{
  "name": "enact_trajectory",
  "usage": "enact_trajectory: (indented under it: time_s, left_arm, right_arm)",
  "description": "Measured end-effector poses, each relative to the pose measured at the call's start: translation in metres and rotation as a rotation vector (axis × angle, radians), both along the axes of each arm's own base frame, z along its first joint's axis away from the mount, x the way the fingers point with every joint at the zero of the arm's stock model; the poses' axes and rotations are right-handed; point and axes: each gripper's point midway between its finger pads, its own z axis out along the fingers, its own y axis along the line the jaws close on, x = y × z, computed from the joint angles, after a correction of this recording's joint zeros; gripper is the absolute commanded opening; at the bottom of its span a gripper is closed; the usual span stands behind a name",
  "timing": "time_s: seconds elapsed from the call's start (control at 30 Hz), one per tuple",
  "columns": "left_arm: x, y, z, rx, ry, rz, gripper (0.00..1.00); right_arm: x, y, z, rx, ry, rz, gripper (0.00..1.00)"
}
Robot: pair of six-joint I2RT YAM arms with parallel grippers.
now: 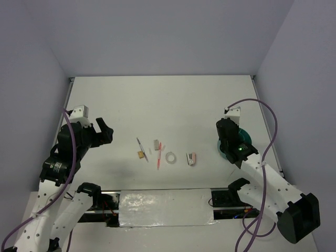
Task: Sort the stationery into containers
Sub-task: Place the stationery in the storage box.
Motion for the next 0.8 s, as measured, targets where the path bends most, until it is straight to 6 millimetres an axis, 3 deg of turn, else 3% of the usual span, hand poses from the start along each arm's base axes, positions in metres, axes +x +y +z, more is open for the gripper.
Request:
enact_trajectory:
  time_s: [0.13, 0.3, 0.63, 0.8]
  left_arm:
    - [0.0005, -0.0005, 0.0008, -0.002, -0.004, -0.002, 0.99]
    - [0.0005, -0.0005, 0.0008, -0.002, -0.004, -0.002, 0.99]
    - [0.0004, -0.0005, 0.0009, -0.002, -0.004, -0.002, 0.99]
    - [0.0004, -0.0005, 0.0009, -0.002, -0.004, -0.002, 0.99]
  right_arm:
    - [0.0003, 0.0002, -0.001, -0.001, 0.003, 0.0, 0.12]
    - [0.0011, 0.0008, 0.0004, 0.006, -0.006, 0.0, 0.22]
    - [0.001, 0.0027, -0.0015, 0.019, -0.01, 0.006, 0.29]
    - [0.0008, 0.0029, -0.0032, 0.025, -0.011, 0.003, 0.41]
